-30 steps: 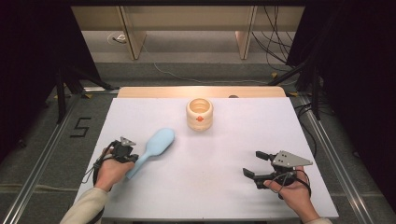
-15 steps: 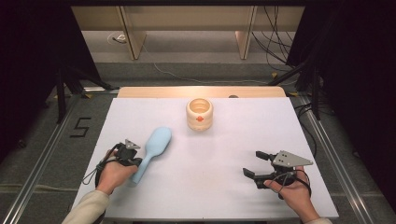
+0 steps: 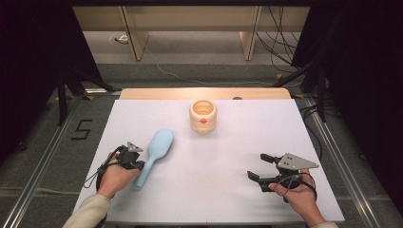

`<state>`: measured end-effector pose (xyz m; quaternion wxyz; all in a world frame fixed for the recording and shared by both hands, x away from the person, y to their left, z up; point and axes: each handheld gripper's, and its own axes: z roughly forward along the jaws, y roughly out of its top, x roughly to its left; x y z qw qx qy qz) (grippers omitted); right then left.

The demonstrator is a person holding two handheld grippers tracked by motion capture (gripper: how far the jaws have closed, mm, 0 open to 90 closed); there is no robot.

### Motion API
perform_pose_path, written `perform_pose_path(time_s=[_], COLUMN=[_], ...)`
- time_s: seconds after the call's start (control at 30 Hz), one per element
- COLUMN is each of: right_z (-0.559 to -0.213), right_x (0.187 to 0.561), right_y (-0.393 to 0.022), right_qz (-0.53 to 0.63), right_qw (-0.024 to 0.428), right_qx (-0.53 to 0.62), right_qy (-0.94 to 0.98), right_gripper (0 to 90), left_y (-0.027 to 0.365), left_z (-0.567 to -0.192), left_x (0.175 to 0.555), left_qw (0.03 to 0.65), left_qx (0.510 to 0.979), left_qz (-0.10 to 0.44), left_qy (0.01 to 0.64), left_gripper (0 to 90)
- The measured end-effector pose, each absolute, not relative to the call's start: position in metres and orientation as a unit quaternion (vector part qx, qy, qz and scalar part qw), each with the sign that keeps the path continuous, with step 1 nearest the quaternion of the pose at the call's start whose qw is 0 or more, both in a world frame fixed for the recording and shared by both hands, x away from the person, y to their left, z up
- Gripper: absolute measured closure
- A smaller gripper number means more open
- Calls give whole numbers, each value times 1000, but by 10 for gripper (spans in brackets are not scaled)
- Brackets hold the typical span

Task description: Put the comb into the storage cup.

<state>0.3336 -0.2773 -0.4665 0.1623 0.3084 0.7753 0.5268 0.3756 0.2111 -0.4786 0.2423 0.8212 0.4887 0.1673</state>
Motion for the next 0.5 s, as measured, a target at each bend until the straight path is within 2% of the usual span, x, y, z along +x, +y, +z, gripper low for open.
perform_pose_path(time_s=[0.23,0.5], right_z=[-467,-467], right_x=[334,334], right_y=[-277,-277], right_qz=[526,525], right_qw=[163,164], right_qx=[308,310], right_qy=[775,776], right_gripper=[159,160], left_y=[218,203], left_z=[-464,-451], left_x=[377,380], left_qw=[248,262], left_qx=[812,798], left_qz=[204,198], left_qy=[488,505], left_gripper=[775,400])
